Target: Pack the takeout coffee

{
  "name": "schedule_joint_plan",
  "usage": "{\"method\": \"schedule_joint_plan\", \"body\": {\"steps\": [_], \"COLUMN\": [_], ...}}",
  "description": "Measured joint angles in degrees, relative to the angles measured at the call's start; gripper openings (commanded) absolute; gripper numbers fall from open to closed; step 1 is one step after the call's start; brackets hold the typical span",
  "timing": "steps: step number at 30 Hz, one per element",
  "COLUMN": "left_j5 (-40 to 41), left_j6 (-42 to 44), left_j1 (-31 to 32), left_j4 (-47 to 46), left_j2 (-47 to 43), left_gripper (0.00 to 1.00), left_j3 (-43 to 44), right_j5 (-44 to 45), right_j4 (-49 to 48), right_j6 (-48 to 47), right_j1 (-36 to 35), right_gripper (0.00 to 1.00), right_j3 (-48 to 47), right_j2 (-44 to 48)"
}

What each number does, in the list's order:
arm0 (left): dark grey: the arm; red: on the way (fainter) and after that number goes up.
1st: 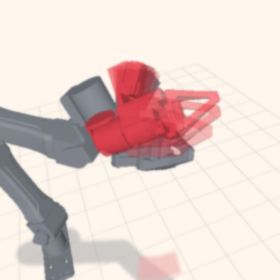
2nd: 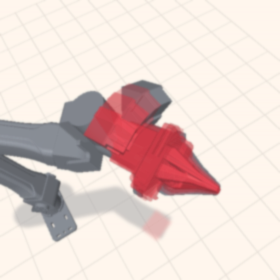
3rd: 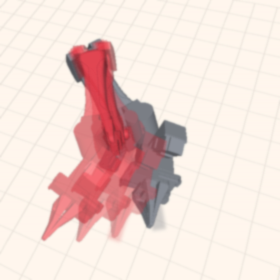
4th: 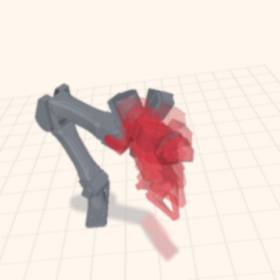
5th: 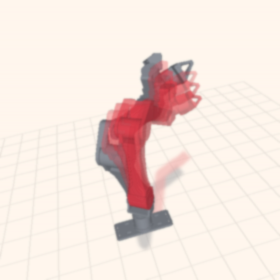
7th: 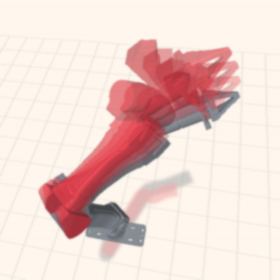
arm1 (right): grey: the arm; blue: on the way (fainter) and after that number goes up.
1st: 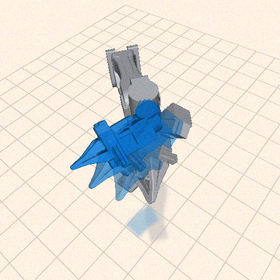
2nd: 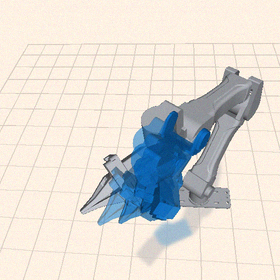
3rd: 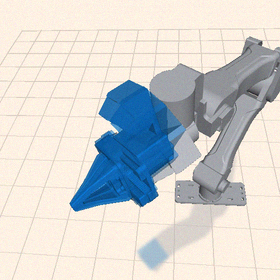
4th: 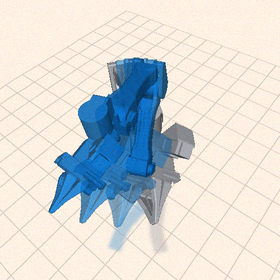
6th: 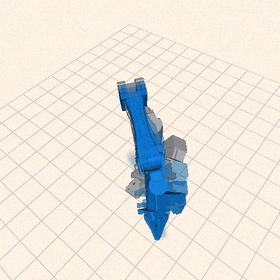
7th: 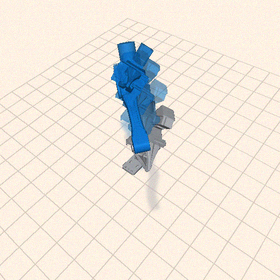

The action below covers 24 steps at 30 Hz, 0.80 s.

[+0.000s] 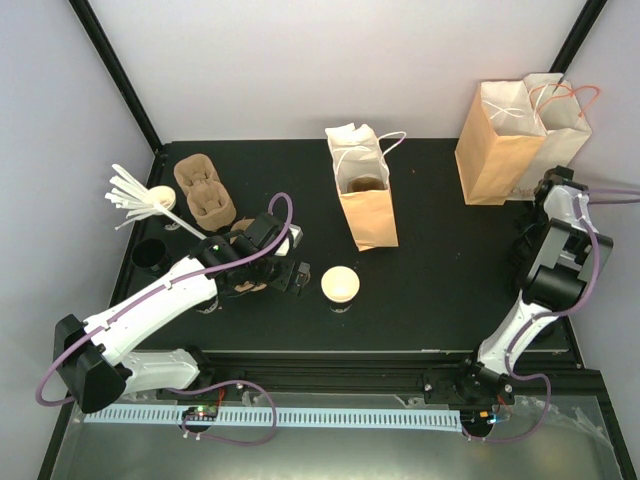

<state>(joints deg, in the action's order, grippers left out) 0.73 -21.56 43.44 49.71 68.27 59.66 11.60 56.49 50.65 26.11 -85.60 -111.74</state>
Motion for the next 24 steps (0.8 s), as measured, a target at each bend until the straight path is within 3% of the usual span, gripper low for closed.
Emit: {"method": "schedule_joint_plan", "body": {"steps": [7, 14, 24], "left_j5": [-0.57, -0.94, -1.03], "left_j6": [0.00, -0.02, -0.04], "left_j1": [-0.11, -0.26, -0.26], "left_j4": [-0.04, -0.04, -0.04], "left_j2": [0.00, 0.00, -0.26], "left_gripper": [0.99, 0.99, 0.99], "left_j3": [0.00, 0.00, 0.00], "right_j5": [-0.37, -0.35, -0.17], "right_j4": [0.00, -0.02, 0.37], "right_j6": [-1.03, -2.58, -4.15], "right_j1": [-1.81, -8.07, -8.90], "right_gripper": [0.81, 0.82, 0.82], "right_j3": [2.58, 5.60, 5.68], "right_j2": [10.84, 19.34, 16.94]}}
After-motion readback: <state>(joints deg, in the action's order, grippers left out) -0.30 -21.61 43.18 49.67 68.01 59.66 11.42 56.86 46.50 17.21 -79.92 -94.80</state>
